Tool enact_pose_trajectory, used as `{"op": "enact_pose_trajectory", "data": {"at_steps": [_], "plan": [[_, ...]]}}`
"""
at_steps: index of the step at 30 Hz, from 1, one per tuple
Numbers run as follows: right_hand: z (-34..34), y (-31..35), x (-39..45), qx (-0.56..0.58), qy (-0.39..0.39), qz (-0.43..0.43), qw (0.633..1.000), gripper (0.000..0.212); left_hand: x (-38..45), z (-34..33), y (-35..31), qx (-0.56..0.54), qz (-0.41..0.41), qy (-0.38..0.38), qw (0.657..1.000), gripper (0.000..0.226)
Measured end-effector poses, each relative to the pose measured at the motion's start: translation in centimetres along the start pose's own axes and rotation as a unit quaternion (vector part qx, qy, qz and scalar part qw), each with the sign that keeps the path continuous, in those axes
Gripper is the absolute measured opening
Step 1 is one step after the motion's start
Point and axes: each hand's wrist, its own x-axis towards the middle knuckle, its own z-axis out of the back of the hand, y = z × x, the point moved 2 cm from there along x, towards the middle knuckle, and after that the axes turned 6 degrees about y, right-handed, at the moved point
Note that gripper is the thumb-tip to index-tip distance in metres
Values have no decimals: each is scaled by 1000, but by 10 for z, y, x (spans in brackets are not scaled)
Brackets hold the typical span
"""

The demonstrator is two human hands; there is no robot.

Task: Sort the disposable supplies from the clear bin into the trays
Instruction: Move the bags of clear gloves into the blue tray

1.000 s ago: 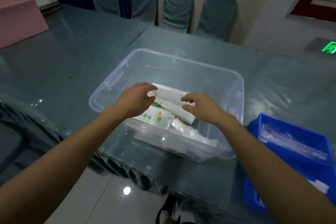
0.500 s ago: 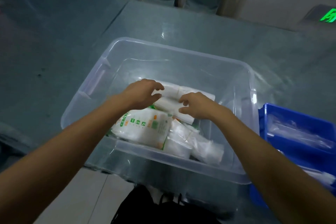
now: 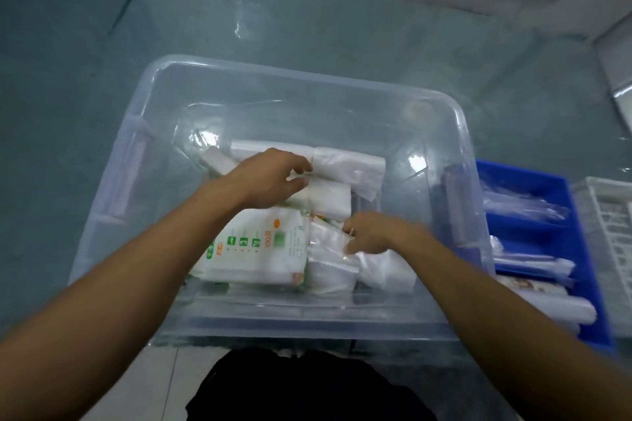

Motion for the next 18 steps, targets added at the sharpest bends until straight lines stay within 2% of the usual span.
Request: {"op": "enact_pose_trajectory", "data": {"at_steps": [5,9,11,14,18], "plan": [[10,-9,-2,40,14,7,999,49,4,-1,-8,19,-15,23,999,37],[10,-7,-3,65,35,24,997,32,3,-3,-8,1,-8,33,999,37],[14,-6,-5,84,28,30,996,38,1,-8,-8,-4,1,42,999,37],[23,-10,-11,80,-20,34,996,43,-3,-11,-5,-20,13,53,998,36],[43,-20,-26,97,-123,49,987,26,-5,-4,-1,-41,23,-1,999,35]]}}
